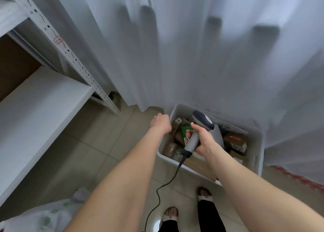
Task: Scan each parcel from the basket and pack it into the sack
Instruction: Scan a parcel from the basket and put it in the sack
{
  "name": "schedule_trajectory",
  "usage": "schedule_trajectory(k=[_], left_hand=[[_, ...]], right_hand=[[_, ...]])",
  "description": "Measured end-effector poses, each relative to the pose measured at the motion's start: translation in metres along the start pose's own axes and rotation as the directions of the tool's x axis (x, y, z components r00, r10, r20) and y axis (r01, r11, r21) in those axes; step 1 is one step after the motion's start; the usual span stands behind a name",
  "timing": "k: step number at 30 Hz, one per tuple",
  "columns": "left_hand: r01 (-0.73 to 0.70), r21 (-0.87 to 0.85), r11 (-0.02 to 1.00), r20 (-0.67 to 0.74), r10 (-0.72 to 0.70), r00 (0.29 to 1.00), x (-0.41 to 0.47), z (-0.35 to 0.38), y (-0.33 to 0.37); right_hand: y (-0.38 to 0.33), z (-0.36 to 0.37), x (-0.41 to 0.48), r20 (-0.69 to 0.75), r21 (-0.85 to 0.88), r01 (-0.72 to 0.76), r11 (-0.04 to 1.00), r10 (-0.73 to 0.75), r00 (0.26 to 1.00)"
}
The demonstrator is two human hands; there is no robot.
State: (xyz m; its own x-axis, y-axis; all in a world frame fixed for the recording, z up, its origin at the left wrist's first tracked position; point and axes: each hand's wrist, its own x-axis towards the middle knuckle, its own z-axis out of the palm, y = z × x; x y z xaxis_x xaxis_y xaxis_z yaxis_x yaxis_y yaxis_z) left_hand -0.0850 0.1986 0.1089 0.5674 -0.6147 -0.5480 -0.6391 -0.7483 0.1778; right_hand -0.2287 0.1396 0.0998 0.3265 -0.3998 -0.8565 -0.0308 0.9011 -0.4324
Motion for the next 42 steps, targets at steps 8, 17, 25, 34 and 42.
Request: schedule_trajectory(k=[8, 17, 25, 34, 42], left_hand=[[0.11, -0.139, 0.984, 0.059, -0.103, 0.993, 0.109, 0.055, 0.033], [0.116, -0.172, 0.978, 0.044, -0.11, 0.993, 0.24, 0.179, 0.029], [0.024, -0.165, 0.986, -0.027, -0.029, 0.999, 0.337, 0.261, 0.021], [0.036, -0.007, 0.999, -0.154, -0.037, 0.987, 0.384, 0.286, 0.016], [0.051, 0.075, 0.996, -0.205, -0.034, 0.978, 0.399, 0.278, 0.006]], right_hand=[[-0.048, -0.016, 0.127, 0.001, -0.136, -0.085, 0.987, 0.086, 0.996], [-0.034, -0.027, 0.308, -0.016, -0.186, -0.156, 0.97, 0.156, 0.988], [-0.004, -0.041, 0.417, 0.056, -0.13, -0.171, 0.977, 0.18, 0.982], [0.012, -0.035, 0.467, 0.125, -0.18, -0.181, 0.967, 0.205, 0.971], [0.009, -0.021, 0.485, 0.157, -0.231, -0.175, 0.957, 0.215, 0.964]])
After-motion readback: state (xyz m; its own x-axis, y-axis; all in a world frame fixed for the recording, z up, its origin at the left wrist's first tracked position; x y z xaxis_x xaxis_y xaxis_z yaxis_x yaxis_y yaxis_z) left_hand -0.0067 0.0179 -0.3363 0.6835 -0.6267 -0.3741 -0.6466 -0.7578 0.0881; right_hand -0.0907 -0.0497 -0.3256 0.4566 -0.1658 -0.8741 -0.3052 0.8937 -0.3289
